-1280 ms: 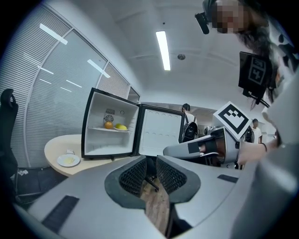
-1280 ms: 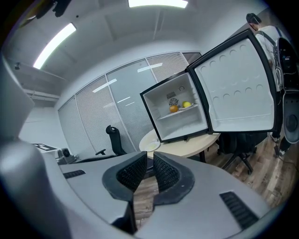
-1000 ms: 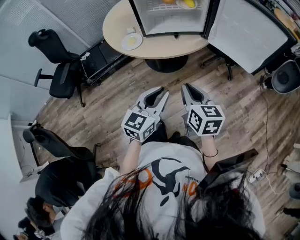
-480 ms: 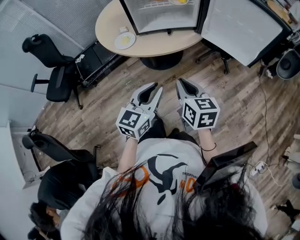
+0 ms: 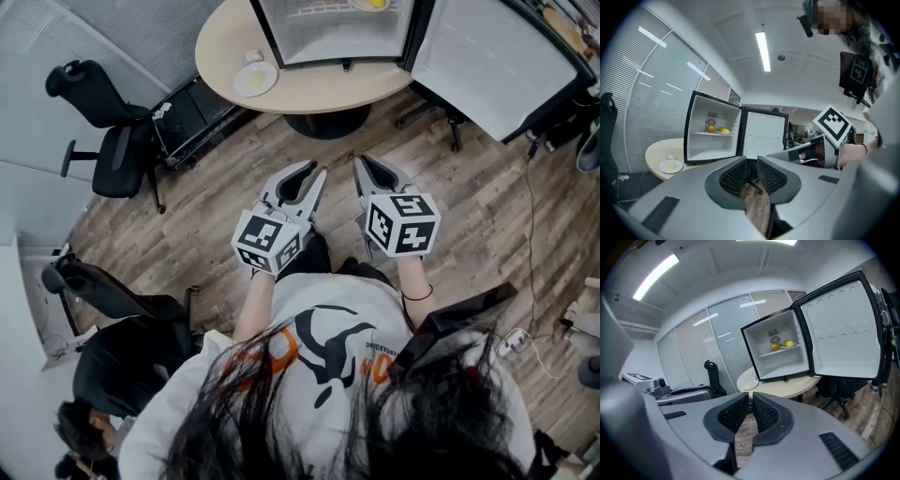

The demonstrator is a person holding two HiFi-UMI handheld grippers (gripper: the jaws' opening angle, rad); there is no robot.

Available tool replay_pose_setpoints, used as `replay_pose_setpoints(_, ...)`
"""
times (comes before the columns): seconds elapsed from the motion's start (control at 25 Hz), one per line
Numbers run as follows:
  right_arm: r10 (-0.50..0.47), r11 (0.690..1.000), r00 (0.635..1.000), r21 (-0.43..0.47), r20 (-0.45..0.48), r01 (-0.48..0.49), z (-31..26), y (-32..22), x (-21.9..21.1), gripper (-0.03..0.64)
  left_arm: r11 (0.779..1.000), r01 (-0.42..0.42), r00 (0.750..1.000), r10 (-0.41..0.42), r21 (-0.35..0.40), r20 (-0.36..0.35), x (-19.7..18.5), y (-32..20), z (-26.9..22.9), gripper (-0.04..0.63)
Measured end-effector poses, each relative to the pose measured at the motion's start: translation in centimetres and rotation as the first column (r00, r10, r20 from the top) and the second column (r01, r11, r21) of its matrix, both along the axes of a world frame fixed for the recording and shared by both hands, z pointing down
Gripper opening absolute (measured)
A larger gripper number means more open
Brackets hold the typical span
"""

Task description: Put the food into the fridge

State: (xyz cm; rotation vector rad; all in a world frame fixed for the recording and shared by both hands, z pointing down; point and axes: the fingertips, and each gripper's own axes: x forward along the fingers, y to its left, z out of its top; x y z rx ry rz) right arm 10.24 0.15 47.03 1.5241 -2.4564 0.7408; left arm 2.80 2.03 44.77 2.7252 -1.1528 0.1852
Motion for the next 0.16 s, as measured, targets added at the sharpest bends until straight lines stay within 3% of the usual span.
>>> replay_pose_setpoints(0.16, -0.004, 1.0, 1.0, -0.006, -0.007, 0.004, 0.4, -1.3, -0.3, 0.037, 1.0, -0.001, 1.0, 0.001, -0.004, 0.002, -0.1, -1.0, 0.3, 0.077)
